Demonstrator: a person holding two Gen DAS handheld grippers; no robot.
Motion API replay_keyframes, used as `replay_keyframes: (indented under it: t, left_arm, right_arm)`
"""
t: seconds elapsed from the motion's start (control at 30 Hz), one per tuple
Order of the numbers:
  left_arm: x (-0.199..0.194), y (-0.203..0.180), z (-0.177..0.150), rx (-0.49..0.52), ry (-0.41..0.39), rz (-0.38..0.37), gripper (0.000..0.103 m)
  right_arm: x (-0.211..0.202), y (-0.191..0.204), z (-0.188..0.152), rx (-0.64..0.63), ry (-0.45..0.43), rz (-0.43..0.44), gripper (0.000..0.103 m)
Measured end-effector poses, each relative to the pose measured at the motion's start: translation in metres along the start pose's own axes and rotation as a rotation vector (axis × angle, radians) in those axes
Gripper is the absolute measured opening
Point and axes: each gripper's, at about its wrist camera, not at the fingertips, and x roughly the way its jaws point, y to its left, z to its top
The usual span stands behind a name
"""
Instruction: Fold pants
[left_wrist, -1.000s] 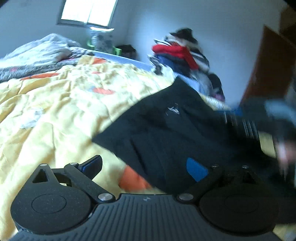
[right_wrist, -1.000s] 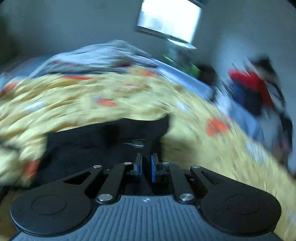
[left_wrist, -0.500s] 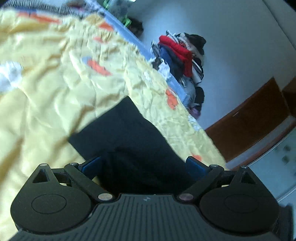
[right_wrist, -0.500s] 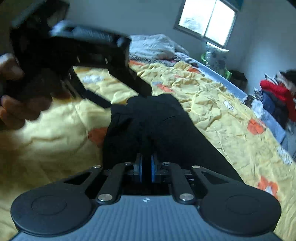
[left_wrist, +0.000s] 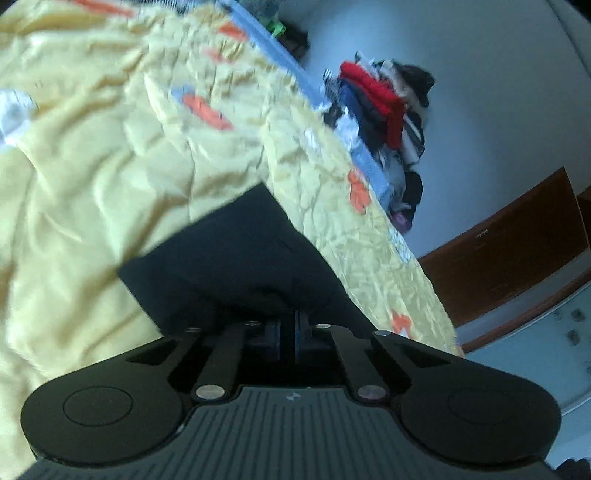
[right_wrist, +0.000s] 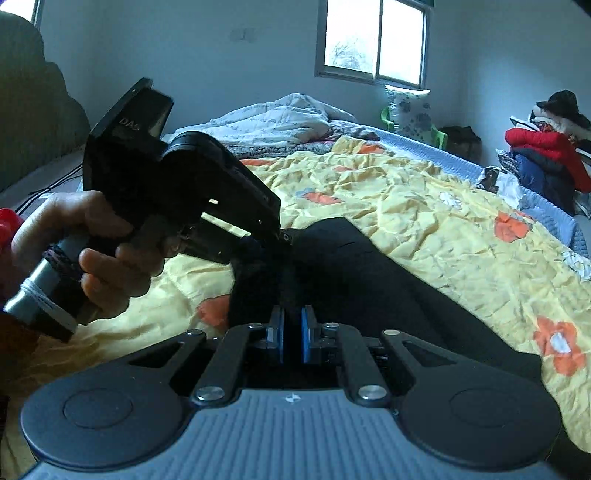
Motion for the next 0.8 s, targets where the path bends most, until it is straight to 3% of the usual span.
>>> replay_keyframes:
  t: [0.07, 0.17, 0.27, 0.37, 0.43, 0.47, 0.5, 0.57, 0.8]
  left_arm:
    - [-0.011, -0.004, -0.007, 0.065, -0.048, 0.033, 0.006]
    - [-0.011, -0.004, -0.016, 0.114, -0.048, 0.063, 0.005]
    - [-0.011, -0.002, -0.020, 0.122, -0.049, 0.066, 0.005]
    - [-0.012, -0.003, -0.019, 0.122, -0.061, 0.055, 0.005]
    - [-0.011, -0.003, -0.018, 0.106, -0.061, 0.047, 0.005]
    - [-0.011, -0.003, -0.018, 0.104, -0.063, 0.043, 0.005]
    - [-0.010, -0.004, -0.018, 0.103, -0.066, 0.043, 0.005]
    - [-0.011, -0.003, -0.018, 0.096, -0.068, 0.039, 0.005]
    - [-0.012, -0.006, -0.013, 0.062, -0.070, 0.019, 0.005]
  right_arm:
    - [0.000, 0.009, -0.001, 0.000, -0.004, 0.025, 0.009]
    - [0.003, 0.026, -0.005, -0.016, 0.024, 0.057, 0.009]
    - [-0.001, 0.041, -0.012, -0.112, 0.064, -0.015, 0.009]
    - [-0.029, 0.039, -0.019, -0.213, 0.070, -0.155, 0.010]
    - [-0.049, 0.026, -0.025, -0.254, 0.093, -0.281, 0.017]
    - [-0.058, 0.017, -0.030, -0.268, 0.116, -0.341, 0.028]
    - [-0.066, 0.007, -0.035, -0.277, 0.146, -0.389, 0.046]
    - [-0.077, -0.012, -0.045, -0.278, 0.195, -0.449, 0.068]
    - [-0.081, -0.018, -0.069, -0.377, 0.274, -0.536, 0.067]
